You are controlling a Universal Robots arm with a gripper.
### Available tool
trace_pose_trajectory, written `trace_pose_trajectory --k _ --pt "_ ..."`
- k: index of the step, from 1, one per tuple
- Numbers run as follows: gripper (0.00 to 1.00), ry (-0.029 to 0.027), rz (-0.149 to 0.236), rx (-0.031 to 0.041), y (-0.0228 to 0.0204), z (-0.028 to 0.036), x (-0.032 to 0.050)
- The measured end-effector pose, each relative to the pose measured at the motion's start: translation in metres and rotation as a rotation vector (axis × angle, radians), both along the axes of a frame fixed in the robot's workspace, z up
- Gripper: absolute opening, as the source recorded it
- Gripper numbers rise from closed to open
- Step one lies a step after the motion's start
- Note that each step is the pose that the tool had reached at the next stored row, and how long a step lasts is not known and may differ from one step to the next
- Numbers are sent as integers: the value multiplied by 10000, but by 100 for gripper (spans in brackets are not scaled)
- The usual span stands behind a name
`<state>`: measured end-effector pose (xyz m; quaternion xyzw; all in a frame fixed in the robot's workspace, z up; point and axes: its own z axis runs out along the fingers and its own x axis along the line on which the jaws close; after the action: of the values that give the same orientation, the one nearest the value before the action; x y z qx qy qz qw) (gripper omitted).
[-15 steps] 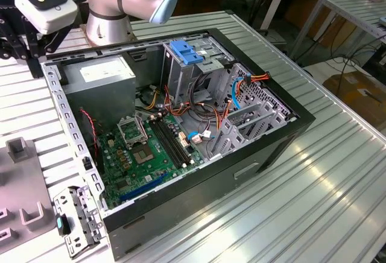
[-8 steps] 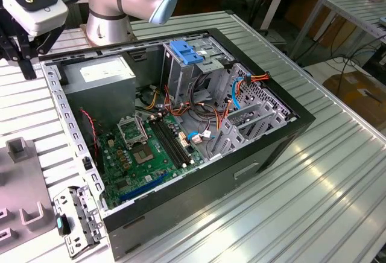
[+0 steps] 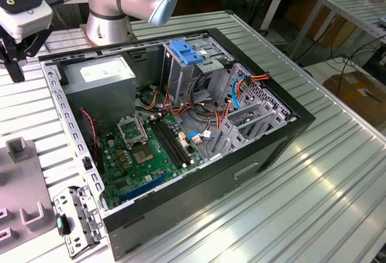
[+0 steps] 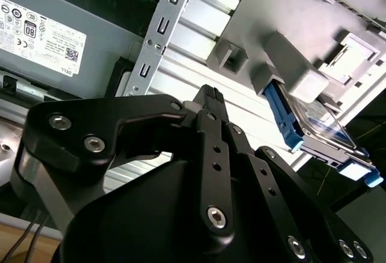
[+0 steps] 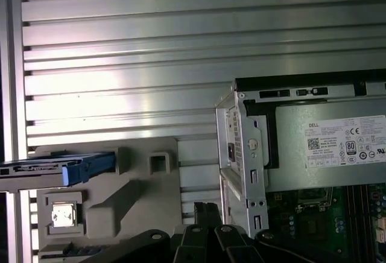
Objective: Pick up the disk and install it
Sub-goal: 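Reach for the disk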
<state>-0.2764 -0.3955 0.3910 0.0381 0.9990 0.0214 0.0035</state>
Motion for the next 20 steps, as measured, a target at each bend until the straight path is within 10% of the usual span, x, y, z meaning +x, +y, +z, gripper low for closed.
trace_pose_trajectory --k 7,16,20 --pt "11 47 -1 0 12 -5 -175" --pt "11 150 1 0 138 -19 -625" --pt "11 256 -1 -1 163 -36 -969"
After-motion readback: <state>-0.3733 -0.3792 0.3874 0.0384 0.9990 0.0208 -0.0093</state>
